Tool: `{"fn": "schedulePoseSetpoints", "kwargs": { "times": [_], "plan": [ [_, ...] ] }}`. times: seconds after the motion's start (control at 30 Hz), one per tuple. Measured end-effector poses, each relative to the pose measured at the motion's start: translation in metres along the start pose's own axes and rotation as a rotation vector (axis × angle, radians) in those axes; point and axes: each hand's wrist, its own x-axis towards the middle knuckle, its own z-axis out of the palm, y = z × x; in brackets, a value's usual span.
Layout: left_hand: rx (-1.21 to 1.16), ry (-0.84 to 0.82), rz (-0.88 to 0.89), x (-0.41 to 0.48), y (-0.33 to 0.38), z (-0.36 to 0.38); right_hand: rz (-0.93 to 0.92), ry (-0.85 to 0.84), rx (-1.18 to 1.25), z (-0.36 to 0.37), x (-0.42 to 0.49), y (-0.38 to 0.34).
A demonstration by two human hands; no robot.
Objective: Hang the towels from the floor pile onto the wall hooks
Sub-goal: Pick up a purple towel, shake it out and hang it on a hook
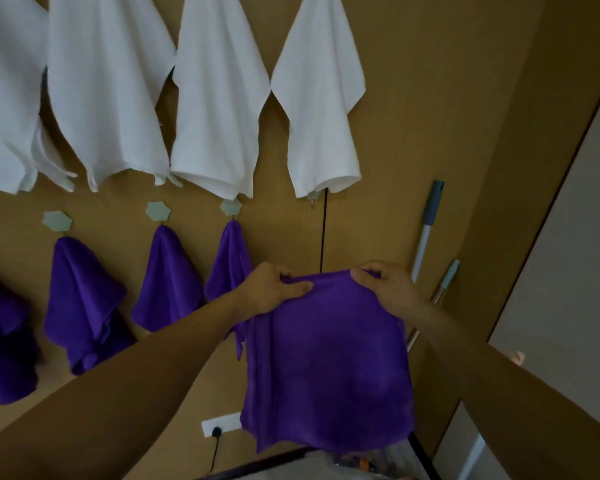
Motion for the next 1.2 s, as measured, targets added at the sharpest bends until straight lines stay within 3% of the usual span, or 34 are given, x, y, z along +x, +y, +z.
{"fn": "schedulePoseSetpoints", "kwargs": {
  "times": [0.13, 0.27, 0.47, 0.8, 0.93, 1.07, 1.13, 1.2],
  "plan": [
    [-0.157, 0.035, 0.045, 0.038, -0.007, -0.01, -0.031, 0.085, -0.028, 0.008, 0.039, 0.009],
    [-0.229, 0.239, 0.044, 0.089, -0.013, -0.007, -0.075, 0.195, -0.07, 0.014, 0.092, 0.016],
    [-0.101, 0.636, 0.022, 0.17, -0.02, -0.014, -0.171, 0.312, -0.107, 0.02, 0.189, 0.019],
    [0.115, 0.952, 0.011, 0.225, -0.031, -0.006, -0.308, 0.407, -0.048, 0.036, 0.263, 0.036],
    [0.125, 0.921, -0.196, 0.225, -0.038, 0.004, -0.193, 0.276, -0.009, 0.043, 0.258, 0.051],
    [-0.401, 0.593, -0.547, 0.227, -0.044, 0.015, -0.058, 0.196, -0.008, 0.049, 0.255, 0.059],
    [-0.297, 0.497, -0.585, 0.227, -0.042, 0.015, -0.044, 0.189, 0.001, 0.052, 0.253, 0.058],
    [0.071, 0.509, -0.507, 0.225, -0.036, 0.015, -0.076, 0.228, -0.139, 0.054, 0.252, 0.057]
  ]
}}
